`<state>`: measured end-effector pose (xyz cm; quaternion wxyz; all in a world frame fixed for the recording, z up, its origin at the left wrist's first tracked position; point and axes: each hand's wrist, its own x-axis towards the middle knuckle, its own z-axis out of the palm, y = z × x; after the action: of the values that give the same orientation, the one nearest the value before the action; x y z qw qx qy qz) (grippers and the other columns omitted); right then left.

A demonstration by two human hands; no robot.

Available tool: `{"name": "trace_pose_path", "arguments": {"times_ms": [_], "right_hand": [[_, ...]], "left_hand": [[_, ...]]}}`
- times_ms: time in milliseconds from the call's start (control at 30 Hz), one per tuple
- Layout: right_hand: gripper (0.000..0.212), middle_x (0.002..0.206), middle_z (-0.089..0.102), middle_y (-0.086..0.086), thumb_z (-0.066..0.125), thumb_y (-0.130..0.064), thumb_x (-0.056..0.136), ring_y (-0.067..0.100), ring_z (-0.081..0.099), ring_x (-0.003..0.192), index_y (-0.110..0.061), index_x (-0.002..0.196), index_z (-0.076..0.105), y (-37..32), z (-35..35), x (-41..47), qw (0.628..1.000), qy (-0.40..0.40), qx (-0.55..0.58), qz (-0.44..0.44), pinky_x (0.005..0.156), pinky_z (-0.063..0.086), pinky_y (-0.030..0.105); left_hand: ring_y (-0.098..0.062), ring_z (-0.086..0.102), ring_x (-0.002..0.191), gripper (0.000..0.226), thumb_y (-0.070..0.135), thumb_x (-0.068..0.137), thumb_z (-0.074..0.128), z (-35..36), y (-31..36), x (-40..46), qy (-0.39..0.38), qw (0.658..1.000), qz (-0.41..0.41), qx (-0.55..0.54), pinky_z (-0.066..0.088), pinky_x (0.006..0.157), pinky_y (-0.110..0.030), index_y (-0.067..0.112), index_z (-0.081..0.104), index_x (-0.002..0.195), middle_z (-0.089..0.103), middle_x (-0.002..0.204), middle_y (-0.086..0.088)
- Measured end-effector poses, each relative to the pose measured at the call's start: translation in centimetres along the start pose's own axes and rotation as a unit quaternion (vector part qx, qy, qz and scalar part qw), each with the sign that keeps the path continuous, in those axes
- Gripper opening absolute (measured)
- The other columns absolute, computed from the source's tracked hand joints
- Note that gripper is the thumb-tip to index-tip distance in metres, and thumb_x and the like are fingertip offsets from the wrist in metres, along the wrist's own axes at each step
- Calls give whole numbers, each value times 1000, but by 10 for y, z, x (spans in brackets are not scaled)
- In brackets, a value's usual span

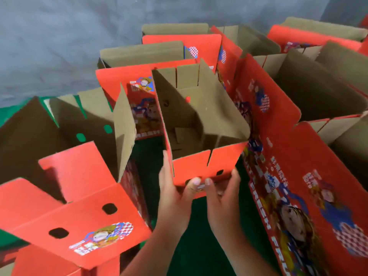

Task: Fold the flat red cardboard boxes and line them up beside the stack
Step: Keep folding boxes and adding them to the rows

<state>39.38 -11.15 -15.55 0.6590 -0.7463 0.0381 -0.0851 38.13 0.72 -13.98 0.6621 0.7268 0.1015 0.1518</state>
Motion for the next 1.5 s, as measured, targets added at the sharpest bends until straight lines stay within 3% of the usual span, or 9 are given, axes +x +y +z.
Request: {"name": "trace_pose_path", "arguments": {"times_ms": [233,367,467,567,800,1033,1133,1267,1500], "right_hand": [[94,162,29,9,67,-19,94,9,50,132,-24,164,6,-20,-23,16,997,53,-21,43,108,46,26],[104,165,15,13,56,-37,76,20,20,151,-25,165,3,-36,-28,32,994,61,-41,77,124,18,33],[110,165,9,14,57,-50,77,24,13,154,-27,164,-6,-36,-35,31,993,22,-69,91,126,16,42],[97,166,25,5,64,-46,87,17,28,152,-23,164,9,-37,-42,21,998,6,-34,55,122,31,31],[33,121,64,-21,50,-49,92,-3,62,113,-54,124,51,-60,-33,-62,985,-60,55,152,87,50,21],[36,121,68,11,53,-10,102,24,65,111,-18,137,50,-72,-18,-191,949,-231,-44,208,103,49,39],[48,139,56,11,56,-19,103,22,57,121,-19,149,43,-78,-13,-247,900,-338,-104,254,106,42,31],[33,124,65,-8,53,-17,103,-9,65,93,-30,133,50,-91,-10,-292,878,-384,-90,271,77,44,6],[26,110,69,-9,63,-32,98,11,69,96,-30,123,54,-98,-23,-320,883,-311,-92,340,86,55,30]], "left_hand": [[-17,56,139,81,15,98,63,32,22,11,-141,988,-55,-5,41,121,-46,29,21,166,60,150,3],[6,56,131,86,27,103,60,52,34,25,-195,971,-38,132,40,113,-20,43,4,166,60,142,30],[-24,59,132,84,40,104,57,57,37,28,-182,955,-39,229,45,108,-35,59,-3,160,60,150,3],[-10,53,138,81,30,106,56,62,40,18,-168,964,-45,199,38,105,-21,47,4,165,53,155,7],[-16,71,106,28,21,112,46,42,50,-61,-60,979,-185,-66,56,95,-28,21,73,121,78,111,-3],[6,61,118,29,12,108,53,-79,72,-183,92,986,-48,130,45,100,-12,35,65,121,68,126,14],[-19,58,130,34,30,99,54,-152,56,-239,142,922,4,359,41,115,-42,32,64,131,64,136,8],[-46,6,157,67,59,101,45,-203,32,-295,95,803,-287,514,5,124,-64,49,19,161,5,175,1],[-54,-28,151,84,66,89,22,-156,24,-360,-64,799,-239,548,-3,127,-61,44,-7,165,-24,173,0]]}}
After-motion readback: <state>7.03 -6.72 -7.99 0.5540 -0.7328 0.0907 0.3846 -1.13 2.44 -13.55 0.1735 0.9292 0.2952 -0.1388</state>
